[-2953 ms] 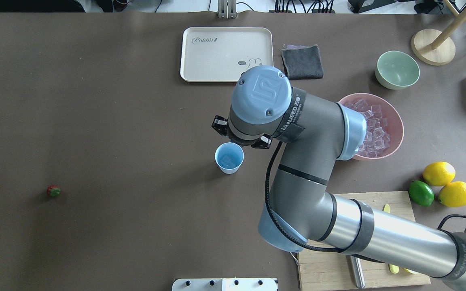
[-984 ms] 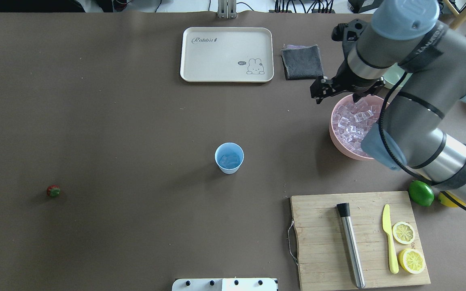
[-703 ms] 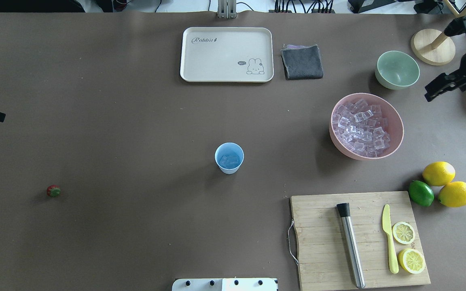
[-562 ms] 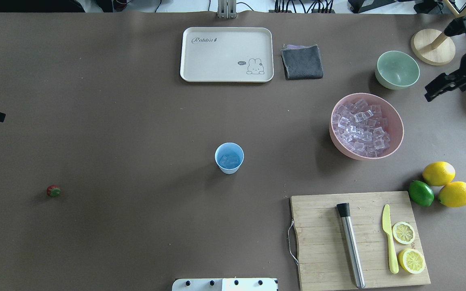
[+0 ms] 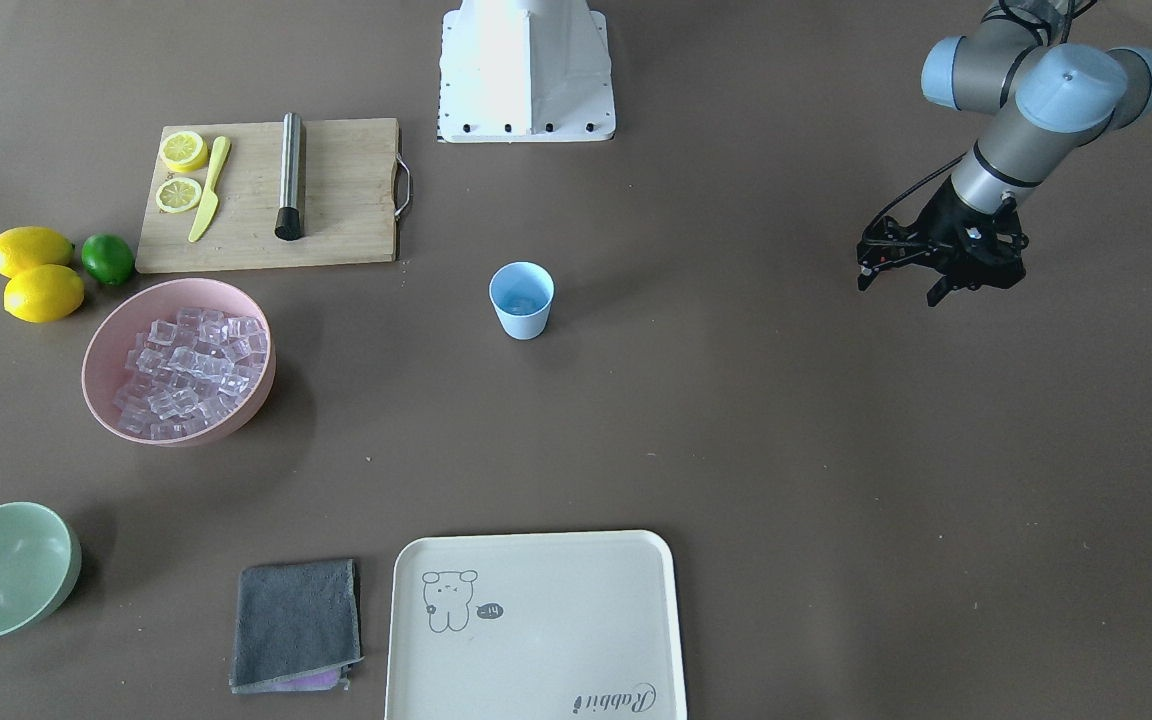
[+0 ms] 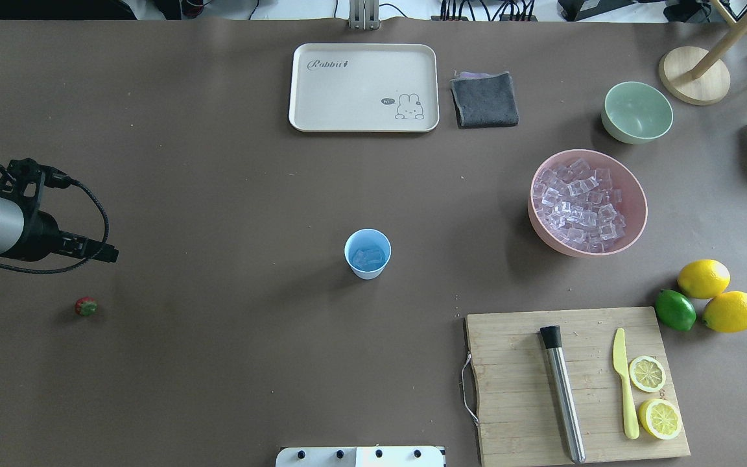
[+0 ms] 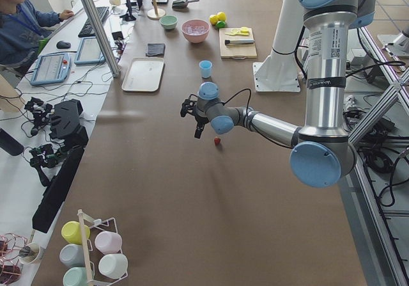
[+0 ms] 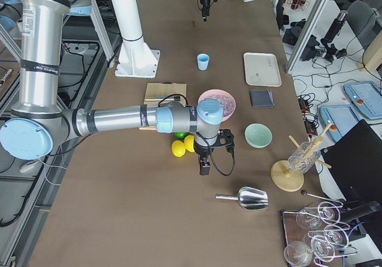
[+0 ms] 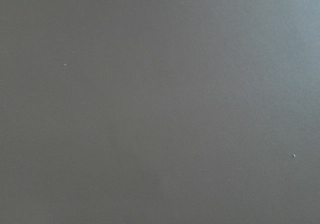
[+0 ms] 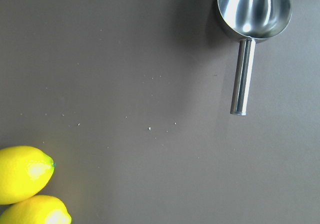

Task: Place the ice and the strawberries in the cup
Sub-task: 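Lower the left gripper onto the red strawberry and grasp it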

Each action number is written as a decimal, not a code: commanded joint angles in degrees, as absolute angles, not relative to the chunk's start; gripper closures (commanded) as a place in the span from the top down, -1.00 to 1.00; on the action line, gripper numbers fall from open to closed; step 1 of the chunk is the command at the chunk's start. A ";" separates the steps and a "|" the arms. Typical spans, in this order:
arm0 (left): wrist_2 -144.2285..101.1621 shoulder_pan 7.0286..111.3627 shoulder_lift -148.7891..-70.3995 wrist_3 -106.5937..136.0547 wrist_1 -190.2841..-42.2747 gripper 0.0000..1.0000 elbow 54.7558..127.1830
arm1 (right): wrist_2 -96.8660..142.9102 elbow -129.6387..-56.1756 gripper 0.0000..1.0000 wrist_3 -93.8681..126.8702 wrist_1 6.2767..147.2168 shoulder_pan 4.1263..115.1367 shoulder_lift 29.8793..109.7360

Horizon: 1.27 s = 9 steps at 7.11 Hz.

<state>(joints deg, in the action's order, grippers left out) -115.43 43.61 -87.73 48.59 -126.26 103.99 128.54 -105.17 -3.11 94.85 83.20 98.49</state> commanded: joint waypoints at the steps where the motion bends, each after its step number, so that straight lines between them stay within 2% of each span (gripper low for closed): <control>1: -111.56 39.83 -86.49 49.30 -126.30 0.96 104.06 | 128.58 -105.20 1.00 -3.16 94.83 83.41 98.88; 6: -110.92 36.13 -81.48 49.31 -126.21 0.96 107.31 | 128.50 -105.29 1.00 -3.25 94.83 83.41 98.79; 7: -110.40 35.60 -81.30 49.31 -126.21 0.82 107.31 | 128.50 -105.38 1.00 -3.25 94.83 83.41 98.79; 8: -109.35 35.07 -81.30 49.31 -126.21 0.59 107.23 | 128.50 -105.29 1.00 -3.25 94.83 83.41 98.70; 9: -109.34 35.07 -81.56 49.31 -126.30 0.57 107.05 | 128.50 -105.29 1.00 -3.25 94.83 83.41 98.70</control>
<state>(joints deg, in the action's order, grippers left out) -109.73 35.32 -81.43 49.31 -126.23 107.16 128.50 -105.32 -3.25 94.83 83.41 98.74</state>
